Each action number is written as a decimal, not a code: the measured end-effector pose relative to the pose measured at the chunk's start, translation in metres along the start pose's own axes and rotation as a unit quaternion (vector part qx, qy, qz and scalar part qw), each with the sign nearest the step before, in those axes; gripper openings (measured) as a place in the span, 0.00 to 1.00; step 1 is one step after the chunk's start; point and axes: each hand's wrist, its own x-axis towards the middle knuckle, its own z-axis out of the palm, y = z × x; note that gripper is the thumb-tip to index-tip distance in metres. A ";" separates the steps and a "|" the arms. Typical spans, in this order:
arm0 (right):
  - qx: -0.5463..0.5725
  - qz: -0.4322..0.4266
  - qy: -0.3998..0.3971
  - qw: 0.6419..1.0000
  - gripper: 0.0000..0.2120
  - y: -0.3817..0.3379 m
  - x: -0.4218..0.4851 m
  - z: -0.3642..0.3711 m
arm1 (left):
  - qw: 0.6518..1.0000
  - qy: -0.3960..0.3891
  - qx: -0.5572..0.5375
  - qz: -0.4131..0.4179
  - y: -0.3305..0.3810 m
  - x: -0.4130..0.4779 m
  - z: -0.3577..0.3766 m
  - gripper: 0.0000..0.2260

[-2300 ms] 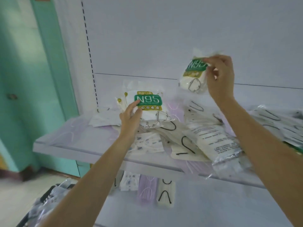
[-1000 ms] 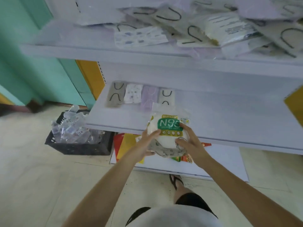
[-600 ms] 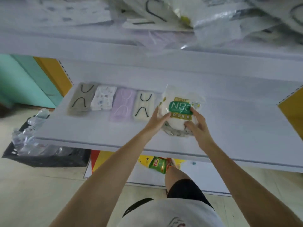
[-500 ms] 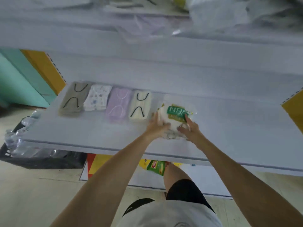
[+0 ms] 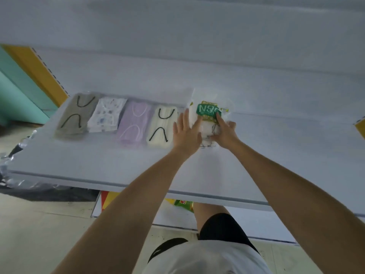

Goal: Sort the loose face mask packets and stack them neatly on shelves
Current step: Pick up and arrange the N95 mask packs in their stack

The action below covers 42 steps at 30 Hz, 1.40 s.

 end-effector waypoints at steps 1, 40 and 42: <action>-0.012 0.001 -0.001 1.000 0.43 -0.005 0.007 -0.001 | 0.999 -0.002 0.031 0.027 -0.002 0.000 -0.001 0.24; -0.306 -0.147 -0.043 0.940 0.33 -0.014 -0.117 -0.021 | 0.979 -0.156 0.104 0.079 -0.023 -0.101 -0.044 0.23; -0.330 -0.204 -0.051 0.920 0.31 -0.030 -0.156 -0.027 | 0.980 -0.125 0.107 0.109 -0.027 -0.125 -0.075 0.23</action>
